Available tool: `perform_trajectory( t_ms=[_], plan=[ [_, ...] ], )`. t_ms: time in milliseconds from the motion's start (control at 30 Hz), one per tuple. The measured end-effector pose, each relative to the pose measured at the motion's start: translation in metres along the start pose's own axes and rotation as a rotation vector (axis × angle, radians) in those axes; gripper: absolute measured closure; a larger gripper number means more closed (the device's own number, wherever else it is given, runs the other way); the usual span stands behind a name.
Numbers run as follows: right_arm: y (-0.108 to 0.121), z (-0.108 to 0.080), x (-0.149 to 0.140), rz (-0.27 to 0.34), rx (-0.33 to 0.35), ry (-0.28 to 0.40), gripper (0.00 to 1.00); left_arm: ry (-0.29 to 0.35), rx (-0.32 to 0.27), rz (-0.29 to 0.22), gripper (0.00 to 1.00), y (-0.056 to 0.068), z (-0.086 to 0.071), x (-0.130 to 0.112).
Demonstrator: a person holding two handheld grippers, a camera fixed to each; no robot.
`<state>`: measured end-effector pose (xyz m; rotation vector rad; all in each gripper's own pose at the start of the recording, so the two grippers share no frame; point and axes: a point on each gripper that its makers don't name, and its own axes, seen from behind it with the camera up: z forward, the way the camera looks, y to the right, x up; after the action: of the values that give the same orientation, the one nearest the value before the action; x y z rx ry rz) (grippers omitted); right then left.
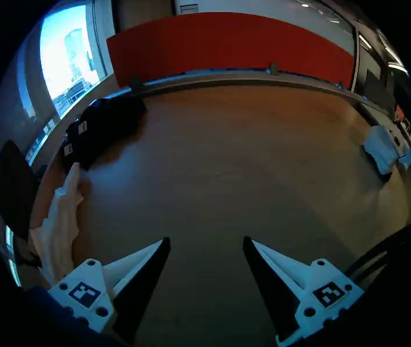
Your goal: Fold towel
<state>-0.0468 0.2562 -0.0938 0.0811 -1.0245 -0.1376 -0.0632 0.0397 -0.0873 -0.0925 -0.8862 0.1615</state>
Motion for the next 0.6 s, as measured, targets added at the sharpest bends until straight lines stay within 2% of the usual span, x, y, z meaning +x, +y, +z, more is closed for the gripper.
perform_trajectory(
  t_ms=[600],
  plan=[
    [0.0047,0.0022,0.0025,0.031,-0.013,0.013,0.93,0.002,-0.001,0.005,0.07,-0.0009,0.0025,0.0048]
  ],
)
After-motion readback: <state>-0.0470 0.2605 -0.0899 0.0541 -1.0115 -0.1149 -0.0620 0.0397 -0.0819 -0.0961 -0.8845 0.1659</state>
